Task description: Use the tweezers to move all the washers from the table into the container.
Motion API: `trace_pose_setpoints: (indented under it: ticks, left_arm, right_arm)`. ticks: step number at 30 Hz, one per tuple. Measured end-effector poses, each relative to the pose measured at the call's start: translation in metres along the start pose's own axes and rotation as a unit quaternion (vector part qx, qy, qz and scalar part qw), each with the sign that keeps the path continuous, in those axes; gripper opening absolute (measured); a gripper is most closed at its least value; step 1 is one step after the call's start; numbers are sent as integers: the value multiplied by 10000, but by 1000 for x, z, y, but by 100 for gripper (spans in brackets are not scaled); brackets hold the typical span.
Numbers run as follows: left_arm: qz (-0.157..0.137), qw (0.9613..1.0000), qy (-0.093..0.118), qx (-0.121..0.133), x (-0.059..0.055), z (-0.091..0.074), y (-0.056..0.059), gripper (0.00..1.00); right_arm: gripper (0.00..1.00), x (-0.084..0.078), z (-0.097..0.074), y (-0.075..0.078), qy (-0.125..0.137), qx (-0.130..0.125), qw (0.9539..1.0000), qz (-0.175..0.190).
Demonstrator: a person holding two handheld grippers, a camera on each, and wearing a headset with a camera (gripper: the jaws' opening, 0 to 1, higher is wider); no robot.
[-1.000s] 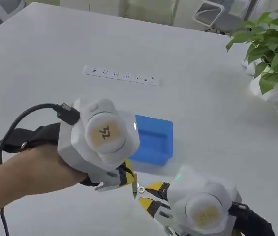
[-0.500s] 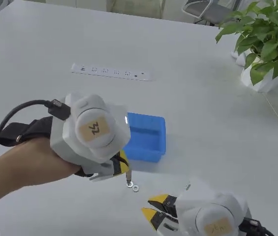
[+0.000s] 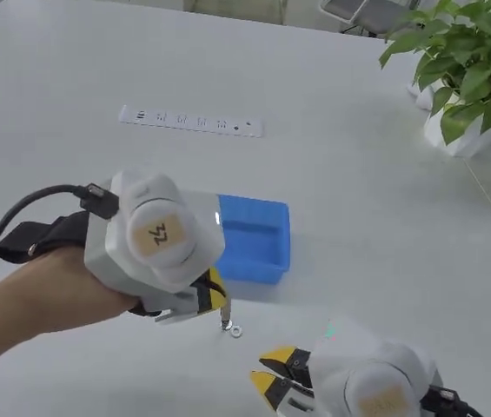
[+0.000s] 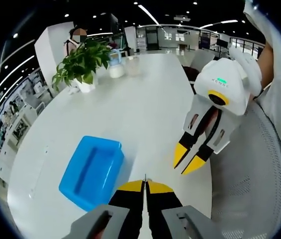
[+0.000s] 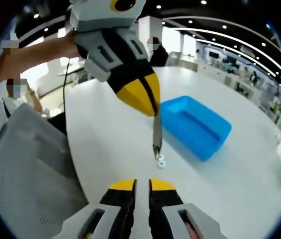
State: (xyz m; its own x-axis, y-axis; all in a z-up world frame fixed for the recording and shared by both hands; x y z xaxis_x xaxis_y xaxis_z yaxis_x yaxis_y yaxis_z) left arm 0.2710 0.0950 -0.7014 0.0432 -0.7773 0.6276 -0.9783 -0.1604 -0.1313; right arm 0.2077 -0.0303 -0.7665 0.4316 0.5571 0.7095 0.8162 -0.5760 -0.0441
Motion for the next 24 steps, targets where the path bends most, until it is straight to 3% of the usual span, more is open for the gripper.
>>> trace_pose_setpoints:
  ticks: [16, 24]
  left_arm:
    - [132, 9999, 43, -61, 3, 1, 0, 0]
    - [226, 9996, 96, -121, 6, 2, 1, 0]
  right_arm:
    - [11, 42, 25, 27, 127, 187, 9984, -516]
    - [10, 48, 40, 33, 4, 399, 9963, -760]
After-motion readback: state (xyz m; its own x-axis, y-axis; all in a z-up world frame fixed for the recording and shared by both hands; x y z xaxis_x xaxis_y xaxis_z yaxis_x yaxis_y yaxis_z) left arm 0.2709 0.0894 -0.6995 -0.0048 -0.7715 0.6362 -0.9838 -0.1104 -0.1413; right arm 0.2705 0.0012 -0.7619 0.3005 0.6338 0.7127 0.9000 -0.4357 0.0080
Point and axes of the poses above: the centre of the closed fingertips' face, and the gripper's own axes: z roughly forward along the fingers, y roughly to its right, x roughly out of its top, the point moved 8 cm from there along -z, roughly backward along the fingers, and after that the axes turned 3 degrees about z, right-handed, at the moved point
